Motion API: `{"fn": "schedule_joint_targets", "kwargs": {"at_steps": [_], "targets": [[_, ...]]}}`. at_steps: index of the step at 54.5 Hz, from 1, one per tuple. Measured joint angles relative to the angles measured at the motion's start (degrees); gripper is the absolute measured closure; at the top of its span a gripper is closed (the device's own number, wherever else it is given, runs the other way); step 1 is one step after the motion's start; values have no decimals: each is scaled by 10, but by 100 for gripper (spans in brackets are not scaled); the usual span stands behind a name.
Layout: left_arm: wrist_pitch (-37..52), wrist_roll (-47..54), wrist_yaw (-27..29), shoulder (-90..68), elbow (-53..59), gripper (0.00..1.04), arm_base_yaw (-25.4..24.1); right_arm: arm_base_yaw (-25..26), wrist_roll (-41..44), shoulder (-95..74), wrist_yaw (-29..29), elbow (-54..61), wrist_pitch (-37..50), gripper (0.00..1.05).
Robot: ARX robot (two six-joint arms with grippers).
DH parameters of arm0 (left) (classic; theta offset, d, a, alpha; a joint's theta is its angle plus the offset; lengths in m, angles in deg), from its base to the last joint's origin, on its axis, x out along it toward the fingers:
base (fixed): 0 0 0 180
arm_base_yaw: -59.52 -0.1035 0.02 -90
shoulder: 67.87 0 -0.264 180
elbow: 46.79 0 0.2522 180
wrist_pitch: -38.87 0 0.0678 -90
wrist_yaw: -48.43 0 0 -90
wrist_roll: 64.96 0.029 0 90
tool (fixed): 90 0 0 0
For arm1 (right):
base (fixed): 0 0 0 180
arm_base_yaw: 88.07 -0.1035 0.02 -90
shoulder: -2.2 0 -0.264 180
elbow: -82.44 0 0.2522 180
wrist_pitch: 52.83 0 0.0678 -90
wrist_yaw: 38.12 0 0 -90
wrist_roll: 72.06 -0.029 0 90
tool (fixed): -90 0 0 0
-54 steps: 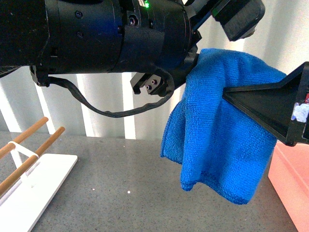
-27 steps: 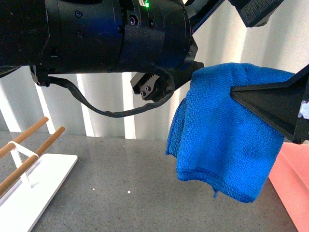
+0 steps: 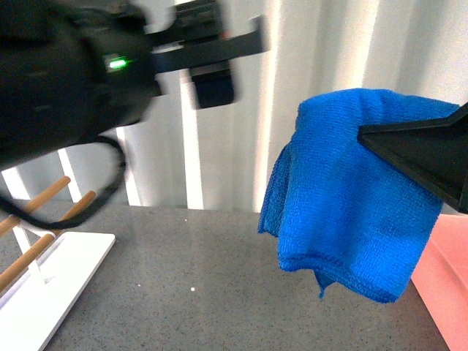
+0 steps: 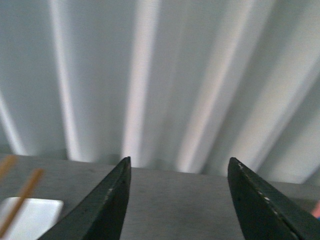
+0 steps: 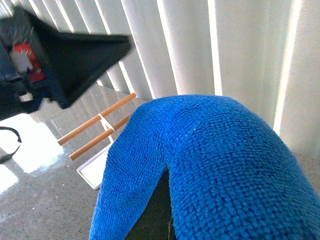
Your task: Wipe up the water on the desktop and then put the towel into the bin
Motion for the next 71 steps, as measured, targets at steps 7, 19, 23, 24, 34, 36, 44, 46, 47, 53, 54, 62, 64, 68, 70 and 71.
{"fn": "schedule_joint_targets", "kwargs": {"at_steps": [7, 19, 23, 24, 34, 36, 44, 46, 47, 53, 54, 62, 64, 68, 70, 71], "targets": [[25, 50, -23, 70, 98, 67, -48, 0, 0, 1, 0, 0, -1, 100], [38, 71, -88, 162, 216, 101, -106, -5, 2, 1, 0, 0, -1, 100], [38, 75, -106, 190, 244, 101, -123, -5, 2, 1, -4, 0, 0, 100], [38, 75, -110, 198, 251, 101, -127, -5, 2, 1, -5, 0, 0, 100], [26, 78, -143, 267, 305, 101, -167, -5, 4, 1, -2, 0, 0, 100], [19, 79, -152, 285, 318, 101, -176, -4, 4, 1, -2, 0, 0, 100], [-21, 79, -181, 363, 356, 101, -205, -4, 4, 1, -7, 0, 3, 100], [-33, 79, -188, 382, 363, 101, -212, -6, 4, 1, -8, 0, 4, 100], [-40, 79, -191, 392, 367, 101, -215, -7, 4, 1, -9, 0, 4, 100], [-75, 79, -245, 443, 383, 101, -259, -19, 4, 1, -20, 0, 8, 100], [-63, 79, -246, 443, 391, 101, -265, -20, 4, 0, -21, 0, 8, 100], [-93, 79, -246, 489, 401, 101, -273, -29, 6, 0, -24, 0, 5, 100], [-107, 79, -248, 506, 401, 101, -273, -30, 6, 0, -24, 0, 4, 100], [-131, 79, -248, 532, 401, 101, -273, -30, 8, 0, -24, 0, 2, 100], [-146, 79, -248, 550, 401, 101, -273, -31, 9, 0, -24, 0, 1, 100], [-154, 79, -248, 559, 401, 101, -273, -31, 9, 0, -24, 0, 1, 100]]}}
